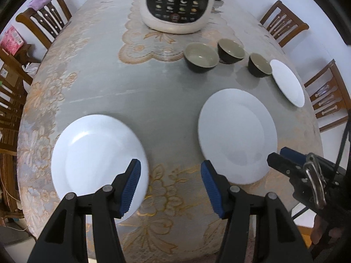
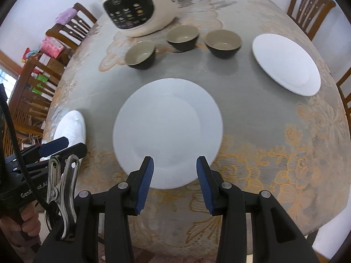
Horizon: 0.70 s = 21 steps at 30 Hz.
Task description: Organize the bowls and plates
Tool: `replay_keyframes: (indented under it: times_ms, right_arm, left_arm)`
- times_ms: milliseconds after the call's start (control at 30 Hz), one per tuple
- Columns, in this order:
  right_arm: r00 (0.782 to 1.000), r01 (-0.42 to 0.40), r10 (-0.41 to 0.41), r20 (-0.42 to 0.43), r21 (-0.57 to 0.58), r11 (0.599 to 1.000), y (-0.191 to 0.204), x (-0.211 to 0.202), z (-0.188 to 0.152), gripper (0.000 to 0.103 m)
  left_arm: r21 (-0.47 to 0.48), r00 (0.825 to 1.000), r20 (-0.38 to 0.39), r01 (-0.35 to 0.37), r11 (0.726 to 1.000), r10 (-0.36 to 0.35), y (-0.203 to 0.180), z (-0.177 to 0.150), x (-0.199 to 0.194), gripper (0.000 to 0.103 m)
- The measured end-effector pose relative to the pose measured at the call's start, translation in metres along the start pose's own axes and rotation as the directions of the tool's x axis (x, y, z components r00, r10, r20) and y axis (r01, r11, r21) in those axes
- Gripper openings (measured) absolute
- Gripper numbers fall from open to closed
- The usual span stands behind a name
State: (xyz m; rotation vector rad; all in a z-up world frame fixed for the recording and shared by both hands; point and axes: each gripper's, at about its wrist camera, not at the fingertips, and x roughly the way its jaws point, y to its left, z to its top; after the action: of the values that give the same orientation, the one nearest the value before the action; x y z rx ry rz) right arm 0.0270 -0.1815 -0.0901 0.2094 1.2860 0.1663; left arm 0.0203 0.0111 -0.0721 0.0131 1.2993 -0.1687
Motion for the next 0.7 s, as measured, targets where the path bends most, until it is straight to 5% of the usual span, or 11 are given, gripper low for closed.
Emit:
replay_keyframes:
  times_ms: [700]
  right_arm:
    - [1.000, 0.006, -0.005, -0.030, 0.023, 1.000, -0.027, 0.023, 0.014, 0.042]
  left_arm:
    - [0.062, 0.999, -0.033, -0.007, 0.998, 0.009, -0.040, 0.024, 0.038, 0.060]
